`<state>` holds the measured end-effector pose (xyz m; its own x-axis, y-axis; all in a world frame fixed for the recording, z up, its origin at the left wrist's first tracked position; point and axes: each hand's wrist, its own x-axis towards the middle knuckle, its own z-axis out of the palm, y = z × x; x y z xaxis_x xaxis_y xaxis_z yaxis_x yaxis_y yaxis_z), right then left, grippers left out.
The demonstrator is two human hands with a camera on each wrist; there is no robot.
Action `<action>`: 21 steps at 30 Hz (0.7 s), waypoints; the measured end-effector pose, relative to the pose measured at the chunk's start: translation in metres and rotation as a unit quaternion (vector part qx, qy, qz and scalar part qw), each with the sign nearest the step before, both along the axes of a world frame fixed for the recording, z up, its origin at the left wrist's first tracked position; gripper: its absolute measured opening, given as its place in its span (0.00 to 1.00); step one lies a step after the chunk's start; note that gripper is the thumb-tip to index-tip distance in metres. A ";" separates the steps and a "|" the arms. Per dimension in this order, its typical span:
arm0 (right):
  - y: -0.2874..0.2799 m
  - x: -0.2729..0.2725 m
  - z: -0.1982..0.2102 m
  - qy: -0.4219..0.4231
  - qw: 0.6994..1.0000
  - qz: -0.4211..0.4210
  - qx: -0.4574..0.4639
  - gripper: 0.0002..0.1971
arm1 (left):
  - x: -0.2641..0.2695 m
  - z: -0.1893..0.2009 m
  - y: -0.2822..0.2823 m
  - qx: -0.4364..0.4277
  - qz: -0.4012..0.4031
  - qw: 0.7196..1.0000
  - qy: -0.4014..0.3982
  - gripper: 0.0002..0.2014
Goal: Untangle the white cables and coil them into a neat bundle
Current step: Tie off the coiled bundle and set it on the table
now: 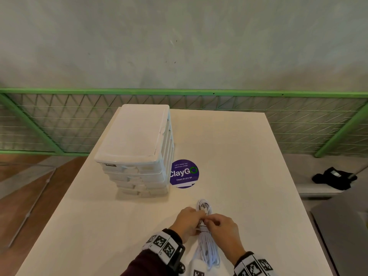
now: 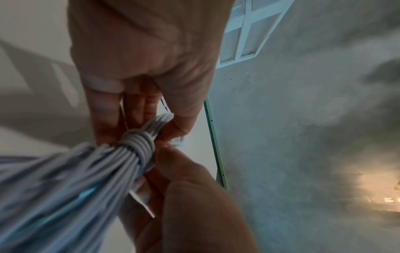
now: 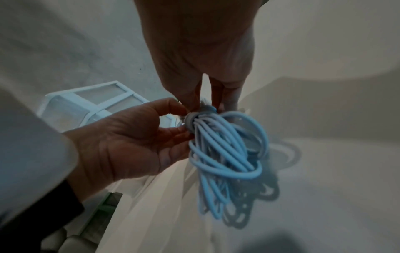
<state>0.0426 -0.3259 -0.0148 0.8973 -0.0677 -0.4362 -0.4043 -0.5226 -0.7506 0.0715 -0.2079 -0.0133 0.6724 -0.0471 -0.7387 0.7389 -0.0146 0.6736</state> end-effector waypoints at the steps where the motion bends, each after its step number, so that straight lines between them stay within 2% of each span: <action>1: -0.001 0.001 0.000 0.004 0.999 -0.030 0.016 0.08 | 0.000 0.000 0.000 -0.002 0.001 1.000 -0.007 0.03; 3: -0.001 0.004 -0.001 0.004 0.995 -0.096 0.040 0.04 | 0.001 -0.001 0.002 -0.007 0.001 1.000 -0.021 0.02; 7: 0.001 0.007 -0.005 0.050 0.980 -0.165 0.098 0.19 | 0.001 -0.004 0.007 -0.041 -0.010 0.999 -0.025 0.07; 9: 0.003 0.011 -0.006 0.047 0.979 -0.168 0.102 0.22 | 0.003 -0.003 0.009 -0.057 -0.017 0.998 -0.029 0.06; 11: 0.003 0.013 -0.004 0.025 0.984 -0.152 0.089 0.20 | 0.005 -0.001 0.009 -0.069 -0.011 0.997 -0.032 0.06; 15: 0.004 0.015 -0.005 -0.003 0.989 -0.123 0.080 0.08 | 0.007 -0.003 0.011 -0.078 0.010 0.996 -0.045 0.09; 21: 0.006 0.019 -0.008 0.009 0.988 -0.134 0.077 0.07 | 0.010 -0.007 0.014 -0.103 -0.003 0.993 -0.055 0.11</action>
<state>0.0618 -0.3199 -0.0232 0.8477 -0.2338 -0.4761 -0.5273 -0.2752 -0.8039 0.0816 -0.1943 -0.0204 0.7475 -0.1929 -0.6357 0.6614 0.1274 0.7391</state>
